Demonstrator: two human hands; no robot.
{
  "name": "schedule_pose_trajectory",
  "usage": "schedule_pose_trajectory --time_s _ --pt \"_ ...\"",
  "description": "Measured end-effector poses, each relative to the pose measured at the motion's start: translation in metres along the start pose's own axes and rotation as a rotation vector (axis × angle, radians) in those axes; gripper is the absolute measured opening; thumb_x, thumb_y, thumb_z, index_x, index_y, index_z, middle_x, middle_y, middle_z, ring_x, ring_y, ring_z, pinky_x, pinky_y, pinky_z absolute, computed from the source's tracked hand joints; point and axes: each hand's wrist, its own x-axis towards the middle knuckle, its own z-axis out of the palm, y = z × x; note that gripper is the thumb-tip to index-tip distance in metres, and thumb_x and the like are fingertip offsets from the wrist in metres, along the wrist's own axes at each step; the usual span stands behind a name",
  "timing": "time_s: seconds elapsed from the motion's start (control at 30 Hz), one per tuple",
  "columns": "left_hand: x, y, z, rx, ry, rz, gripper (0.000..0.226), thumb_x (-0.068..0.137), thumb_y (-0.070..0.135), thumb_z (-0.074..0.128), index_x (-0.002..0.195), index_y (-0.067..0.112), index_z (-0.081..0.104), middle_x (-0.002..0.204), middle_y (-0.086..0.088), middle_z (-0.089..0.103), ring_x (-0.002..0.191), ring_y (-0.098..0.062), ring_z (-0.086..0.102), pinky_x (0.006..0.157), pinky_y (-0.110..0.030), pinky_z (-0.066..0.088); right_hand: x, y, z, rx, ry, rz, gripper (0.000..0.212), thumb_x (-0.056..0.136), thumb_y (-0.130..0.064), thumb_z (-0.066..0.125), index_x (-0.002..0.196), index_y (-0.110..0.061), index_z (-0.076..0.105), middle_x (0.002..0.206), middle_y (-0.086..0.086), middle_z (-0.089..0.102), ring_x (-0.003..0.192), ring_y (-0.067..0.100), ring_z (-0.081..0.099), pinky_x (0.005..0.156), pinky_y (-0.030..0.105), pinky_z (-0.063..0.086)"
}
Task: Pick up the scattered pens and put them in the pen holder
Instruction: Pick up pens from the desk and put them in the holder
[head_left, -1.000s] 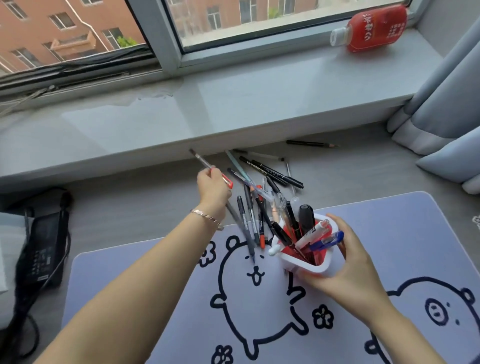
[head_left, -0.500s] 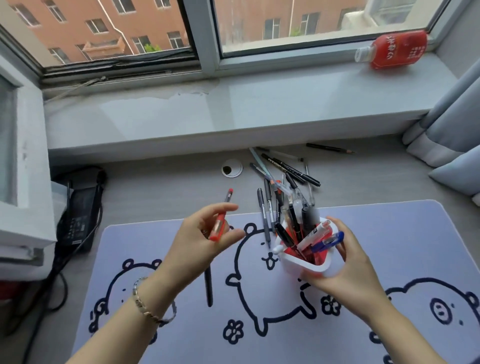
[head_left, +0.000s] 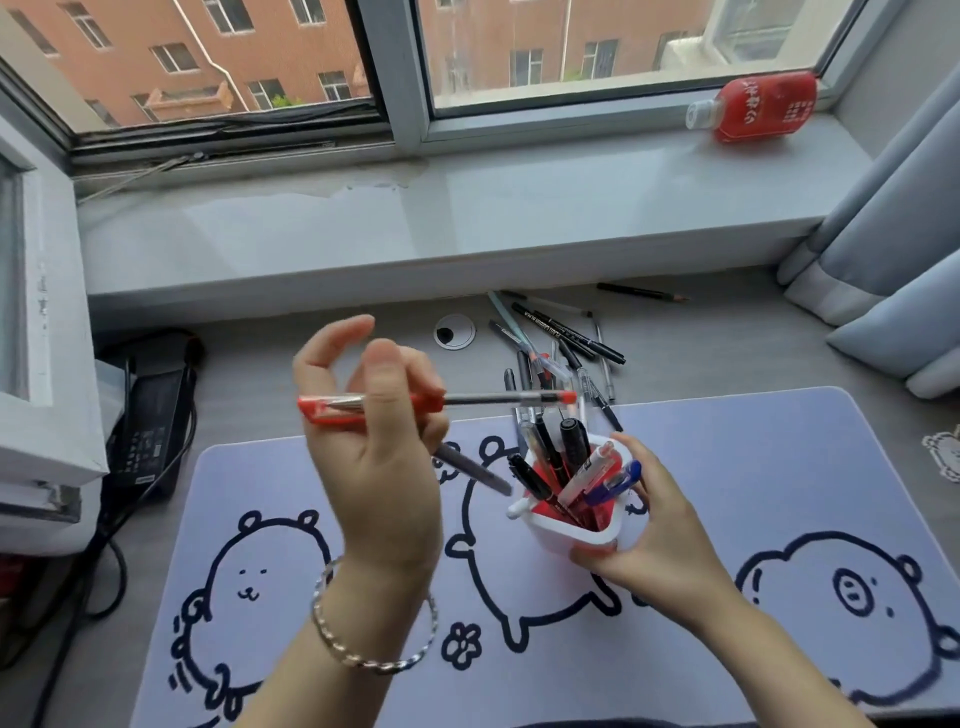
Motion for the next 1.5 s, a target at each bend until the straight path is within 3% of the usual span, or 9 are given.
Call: schedule_pose_trajectory --time_s 0.3,0.5,0.67,0.8,0.87,1.0,1.1,1.3,1.5 --pt "-0.025 -0.041 0.001 0.06 -0.136 -0.107 0.014 0.089 0.018 0.047 0.085 0.032 0.048 0.055 0.009 0.055 0.053 -0.003 0.05 0.053 -0.013 0.043 -0.003 -0.001 0.001 0.016 0.002 -0.013 0.086 0.055 -0.01 0.084 0.116 -0.051 0.04 0.119 -0.012 0.058 0.108 0.002 0.054 0.081 -0.001 0.038" --pt "-0.032 -0.063 -0.023 0.459 -0.41 0.038 0.04 0.086 0.025 0.054 0.118 0.046 0.043 0.101 0.01 0.063 0.093 -0.007 0.062 0.083 -0.025 0.051 -0.007 -0.009 0.002 -0.075 -0.018 -0.098 0.094 0.056 -0.005 0.081 0.112 -0.06 0.029 0.111 -0.041 0.04 0.105 -0.024 0.039 0.075 -0.001 0.039" --pt "-0.036 -0.057 -0.034 0.697 -0.859 -0.037 0.053 0.084 0.063 0.037 0.132 0.042 0.038 0.149 0.029 0.016 0.141 0.003 0.006 0.114 -0.013 0.011 -0.011 -0.008 0.005 -0.081 -0.048 -0.116 0.096 0.051 -0.016 0.081 0.12 -0.059 0.031 0.125 -0.033 0.044 0.116 -0.01 0.042 0.09 -0.002 0.032" --pt "-0.018 -0.042 -0.051 0.784 -1.115 -0.133 0.108 0.057 0.05 0.079 0.138 0.054 0.007 0.148 0.036 -0.008 0.137 0.012 -0.008 0.106 -0.003 0.009 -0.005 -0.007 0.009 0.01 -0.14 -0.06 0.097 0.052 -0.017 0.085 0.125 -0.054 0.033 0.128 -0.016 0.051 0.116 0.005 0.051 0.092 0.016 0.046" --pt "-0.009 -0.042 -0.056 0.812 -1.12 -0.113 0.11 0.059 0.039 0.083 0.133 0.057 0.004 0.149 0.032 -0.002 0.134 0.018 0.0 0.098 0.005 0.018 0.003 -0.01 0.014 -0.006 -0.196 -0.071 0.095 0.053 -0.021 0.086 0.126 -0.052 0.033 0.127 -0.015 0.052 0.117 0.007 0.051 0.093 0.022 0.048" --pt "-0.002 -0.055 -0.073 0.79 -0.988 -0.015 0.102 0.062 0.024 0.084 0.136 0.049 0.018 0.145 0.013 0.024 0.134 0.005 0.023 0.101 -0.006 0.032 0.025 -0.014 0.023 -0.004 -0.356 -0.015 0.103 0.052 -0.025 0.086 0.136 -0.038 0.027 0.138 -0.014 0.043 0.127 0.007 0.044 0.104 0.037 0.043" --pt "-0.007 -0.066 -0.082 0.817 -0.842 0.037 0.092 0.062 0.019 0.079 0.133 0.045 0.027 0.139 0.004 0.031 0.128 0.011 0.026 0.098 -0.002 0.028 0.053 -0.018 0.02 -0.288 -0.516 0.022 0.117 0.058 -0.027 0.085 0.144 -0.034 0.006 0.139 -0.029 0.012 0.13 -0.005 0.014 0.105 0.024 0.026" --pt "-0.008 -0.08 -0.095 0.889 -0.595 0.041 0.091 0.061 0.009 0.083 0.13 0.038 0.033 0.136 0.007 0.03 0.121 0.021 0.024 0.093 0.006 0.023 0.126 0.004 0.028 -0.534 0.043 0.207 0.039 0.083 -0.003 0.055 0.122 -0.006 0.049 0.124 0.017 0.047 0.115 0.033 0.048 0.094 0.038 0.042" --pt "-0.01 -0.086 -0.098 0.847 -0.578 0.006 0.089 0.059 0.007 0.084 0.129 0.038 0.038 0.132 0.007 0.034 0.121 0.02 0.025 0.094 0.005 0.023 0.146 0.017 0.049 -0.83 0.104 0.279 0.031 0.09 -0.012 0.052 0.115 0.004 0.044 0.116 0.024 0.057 0.106 0.038 0.056 0.078 0.041 0.048"
